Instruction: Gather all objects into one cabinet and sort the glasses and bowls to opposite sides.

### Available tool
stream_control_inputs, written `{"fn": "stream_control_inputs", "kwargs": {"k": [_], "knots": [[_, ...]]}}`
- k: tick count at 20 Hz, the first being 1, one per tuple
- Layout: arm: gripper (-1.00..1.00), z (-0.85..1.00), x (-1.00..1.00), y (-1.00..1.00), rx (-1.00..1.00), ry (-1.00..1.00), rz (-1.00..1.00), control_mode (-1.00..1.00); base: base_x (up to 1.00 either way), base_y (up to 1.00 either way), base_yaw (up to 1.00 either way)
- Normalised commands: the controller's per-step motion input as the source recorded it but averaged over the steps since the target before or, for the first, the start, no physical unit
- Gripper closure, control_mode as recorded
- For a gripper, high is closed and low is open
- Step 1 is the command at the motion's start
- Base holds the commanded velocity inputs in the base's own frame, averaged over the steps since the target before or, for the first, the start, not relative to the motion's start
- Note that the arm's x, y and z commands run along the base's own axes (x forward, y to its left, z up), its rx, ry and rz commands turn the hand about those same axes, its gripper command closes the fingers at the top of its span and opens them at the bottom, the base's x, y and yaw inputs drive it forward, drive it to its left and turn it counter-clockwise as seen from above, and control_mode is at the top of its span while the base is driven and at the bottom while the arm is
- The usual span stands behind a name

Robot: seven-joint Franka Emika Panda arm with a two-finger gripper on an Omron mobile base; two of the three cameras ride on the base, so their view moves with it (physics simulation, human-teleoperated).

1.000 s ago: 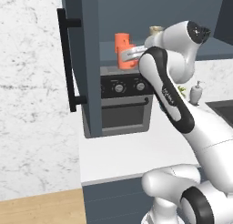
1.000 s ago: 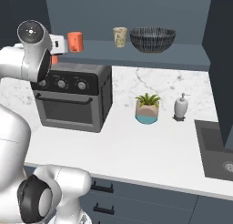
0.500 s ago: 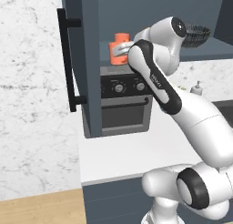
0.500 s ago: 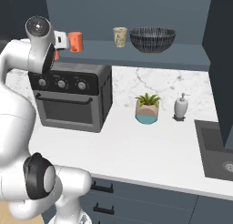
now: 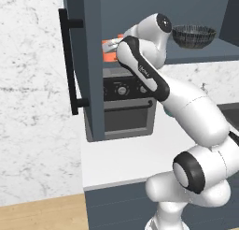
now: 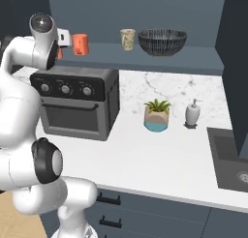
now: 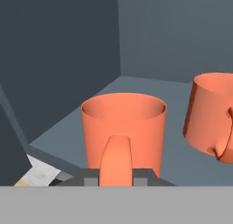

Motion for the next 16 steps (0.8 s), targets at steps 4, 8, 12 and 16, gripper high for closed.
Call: {"fn": "stream_control_inputs", "kwargs": {"k": [4,8,12,16], "knots": [[1.00,-0.26,0.34,0.17,0.00,0.00,0.00,-1.00,0.00,0.00,0.00],[1.00,-0.22,0.38,0.16,0.00,0.00,0.00,-1.00,0.00,0.00,0.00],[1.00,-0.18,0.33,0.15,0.00,0.00,0.00,-1.00,0.00,0.00,0.00],[1.00,-0.31,0.12,0.06,0.00,-0.02,0.00,-1.00,0.00,0.00,0.00]]}}
